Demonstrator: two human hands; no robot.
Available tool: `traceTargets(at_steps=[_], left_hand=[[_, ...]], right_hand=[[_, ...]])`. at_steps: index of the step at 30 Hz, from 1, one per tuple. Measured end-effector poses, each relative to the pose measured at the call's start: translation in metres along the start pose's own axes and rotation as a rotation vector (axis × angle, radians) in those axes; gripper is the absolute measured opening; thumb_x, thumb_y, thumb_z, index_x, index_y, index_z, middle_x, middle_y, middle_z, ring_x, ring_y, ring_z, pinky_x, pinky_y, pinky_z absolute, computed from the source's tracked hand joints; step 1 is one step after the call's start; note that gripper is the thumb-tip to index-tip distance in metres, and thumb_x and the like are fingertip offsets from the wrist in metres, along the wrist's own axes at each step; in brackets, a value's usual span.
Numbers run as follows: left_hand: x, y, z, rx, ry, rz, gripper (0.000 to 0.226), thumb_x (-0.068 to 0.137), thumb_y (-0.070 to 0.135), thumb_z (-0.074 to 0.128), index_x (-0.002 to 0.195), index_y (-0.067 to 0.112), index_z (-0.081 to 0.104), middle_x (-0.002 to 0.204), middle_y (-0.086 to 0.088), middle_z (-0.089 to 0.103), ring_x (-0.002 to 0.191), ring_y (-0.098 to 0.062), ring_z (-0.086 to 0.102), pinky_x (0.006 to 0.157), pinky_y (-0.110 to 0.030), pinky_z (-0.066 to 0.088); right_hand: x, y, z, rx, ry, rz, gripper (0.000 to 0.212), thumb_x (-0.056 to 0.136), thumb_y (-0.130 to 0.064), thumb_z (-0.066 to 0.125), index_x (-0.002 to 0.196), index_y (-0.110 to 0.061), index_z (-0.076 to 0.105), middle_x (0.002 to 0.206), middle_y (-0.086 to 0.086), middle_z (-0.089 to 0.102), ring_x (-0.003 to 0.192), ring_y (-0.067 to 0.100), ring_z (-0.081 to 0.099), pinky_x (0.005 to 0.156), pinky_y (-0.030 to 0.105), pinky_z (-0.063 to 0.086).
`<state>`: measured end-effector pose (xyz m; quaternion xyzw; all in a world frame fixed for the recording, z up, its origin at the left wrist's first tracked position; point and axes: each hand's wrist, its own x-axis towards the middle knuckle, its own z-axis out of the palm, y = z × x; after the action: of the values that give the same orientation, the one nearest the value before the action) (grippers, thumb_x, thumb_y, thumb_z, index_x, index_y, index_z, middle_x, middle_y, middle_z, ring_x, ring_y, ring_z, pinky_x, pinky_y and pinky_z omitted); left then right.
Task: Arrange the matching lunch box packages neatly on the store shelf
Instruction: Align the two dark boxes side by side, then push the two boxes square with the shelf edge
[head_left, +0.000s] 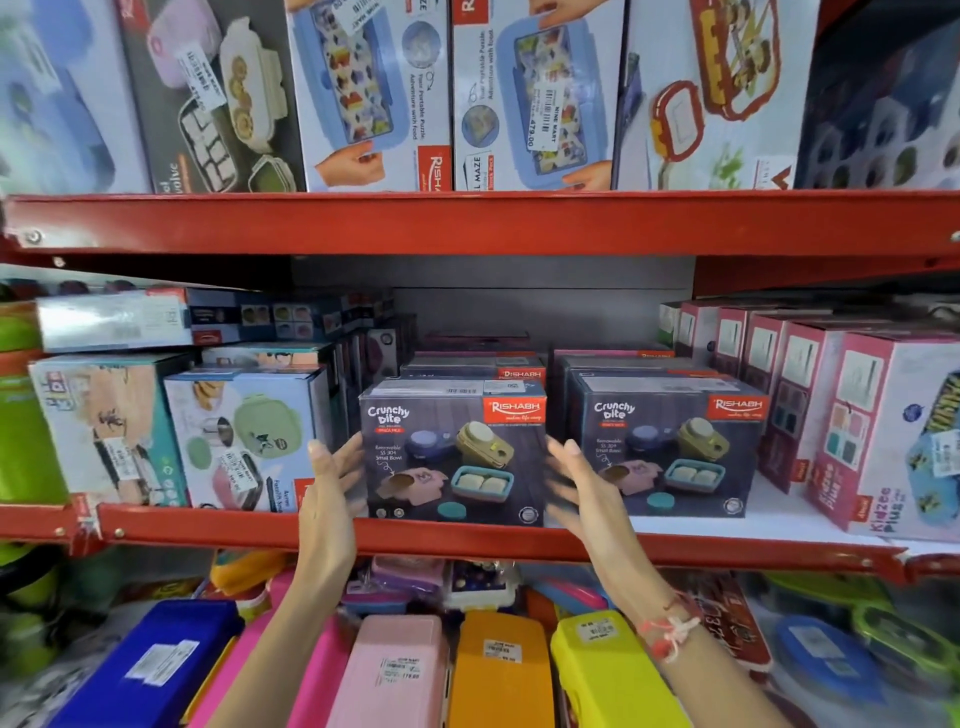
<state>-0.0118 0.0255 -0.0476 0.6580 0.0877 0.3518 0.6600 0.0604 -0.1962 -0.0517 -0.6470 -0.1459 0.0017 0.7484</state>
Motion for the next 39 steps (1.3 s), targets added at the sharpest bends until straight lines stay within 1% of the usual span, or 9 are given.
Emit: traceTargets(at_steps=[2, 6, 10, 17, 20, 22, 29, 35, 39], left_hand=[[-0.004, 0.002, -0.002, -0.006, -0.012, 0.003, 0.064, 0.091, 0.061, 0.01, 0.125, 0.032, 0.055, 0.12, 0.002, 0.058, 0.114, -0.015, 0.052, 0.099, -0.038, 0.04], [-0.01, 0.005, -0.004, -0.021, -0.031, 0.002, 0.062, 0.088, 0.063, 0.013, 0.12, 0.034, 0.057, 0.113, 0.006, 0.062, 0.103, -0.003, 0.057, 0.096, -0.034, 0.041], [-0.013, 0.006, -0.003, -0.018, -0.012, 0.003, 0.063, 0.089, 0.061, 0.014, 0.123, 0.03, 0.057, 0.105, 0.015, 0.063, 0.098, 0.007, 0.055, 0.094, -0.033, 0.042], [-0.016, -0.004, 0.001, 0.074, 0.079, 0.027, 0.06, 0.091, 0.063, 0.021, 0.123, 0.029, 0.058, 0.122, 0.001, 0.062, 0.113, -0.012, 0.057, 0.104, -0.042, 0.042], [-0.023, -0.004, 0.009, 0.171, 0.297, 0.061, 0.039, 0.096, 0.046, 0.034, 0.119, 0.025, 0.058, 0.122, -0.004, 0.057, 0.11, -0.019, 0.055, 0.096, -0.038, 0.042], [-0.028, 0.001, 0.021, 0.117, 0.337, 0.063, 0.023, 0.096, 0.031, 0.042, 0.111, 0.027, 0.059, 0.116, -0.002, 0.059, 0.104, -0.018, 0.058, 0.09, -0.034, 0.043], [-0.058, 0.015, 0.095, -0.045, 0.034, 0.094, 0.024, 0.094, 0.005, 0.044, 0.094, 0.018, 0.065, 0.094, -0.001, 0.07, 0.085, -0.014, 0.067, 0.081, -0.03, 0.054], [-0.082, -0.001, 0.159, 0.0, -0.264, 0.093, 0.024, 0.096, 0.03, 0.046, 0.115, 0.03, 0.061, 0.117, 0.012, 0.066, 0.112, -0.001, 0.059, 0.101, -0.035, 0.047], [-0.087, -0.001, 0.18, 0.058, -0.236, 0.079, 0.038, 0.098, 0.037, 0.036, 0.133, 0.031, 0.049, 0.137, 0.015, 0.05, 0.124, 0.004, 0.044, 0.108, -0.024, 0.032]], right_hand=[[-0.004, -0.001, -0.001, -0.001, 0.008, -0.011, 0.039, 0.096, -0.045, 0.042, 0.128, -0.03, 0.059, 0.117, -0.01, 0.063, 0.108, 0.007, 0.059, 0.084, 0.024, 0.048], [-0.008, 0.0, -0.004, -0.016, 0.028, -0.025, 0.032, 0.091, -0.053, 0.046, 0.116, -0.041, 0.061, 0.114, -0.014, 0.064, 0.116, 0.013, 0.058, 0.089, 0.029, 0.048], [-0.012, 0.002, -0.005, -0.034, -0.004, -0.04, 0.06, 0.074, -0.069, 0.05, 0.125, -0.038, 0.06, 0.135, -0.005, 0.06, 0.126, 0.015, 0.054, 0.102, 0.036, 0.047], [-0.015, 0.007, -0.01, -0.165, -0.057, -0.155, 0.044, 0.075, -0.07, 0.045, 0.116, -0.055, 0.052, 0.141, -0.011, 0.053, 0.128, 0.005, 0.049, 0.105, 0.035, 0.046], [-0.013, 0.007, -0.018, -0.204, -0.031, -0.2, 0.06, 0.073, -0.077, 0.044, 0.122, -0.045, 0.059, 0.134, -0.013, 0.058, 0.124, 0.005, 0.053, 0.107, 0.042, 0.044], [-0.013, 0.002, -0.025, -0.174, -0.006, -0.22, 0.054, 0.08, -0.065, 0.043, 0.12, -0.033, 0.063, 0.126, -0.009, 0.063, 0.119, 0.008, 0.057, 0.105, 0.042, 0.047], [-0.01, -0.005, -0.073, -0.074, 0.221, -0.335, 0.031, 0.1, -0.032, 0.042, 0.101, -0.02, 0.071, 0.102, 0.004, 0.074, 0.101, 0.016, 0.069, 0.096, 0.04, 0.052], [-0.007, -0.007, -0.124, -0.07, 0.432, -0.399, 0.034, 0.101, -0.03, 0.04, 0.108, -0.012, 0.067, 0.105, -0.002, 0.071, 0.104, 0.009, 0.066, 0.101, 0.045, 0.049], [0.002, -0.007, -0.151, -0.14, 0.496, -0.441, 0.028, 0.096, -0.048, 0.039, 0.107, -0.038, 0.063, 0.122, 0.002, 0.063, 0.116, 0.014, 0.058, 0.104, 0.044, 0.045]])
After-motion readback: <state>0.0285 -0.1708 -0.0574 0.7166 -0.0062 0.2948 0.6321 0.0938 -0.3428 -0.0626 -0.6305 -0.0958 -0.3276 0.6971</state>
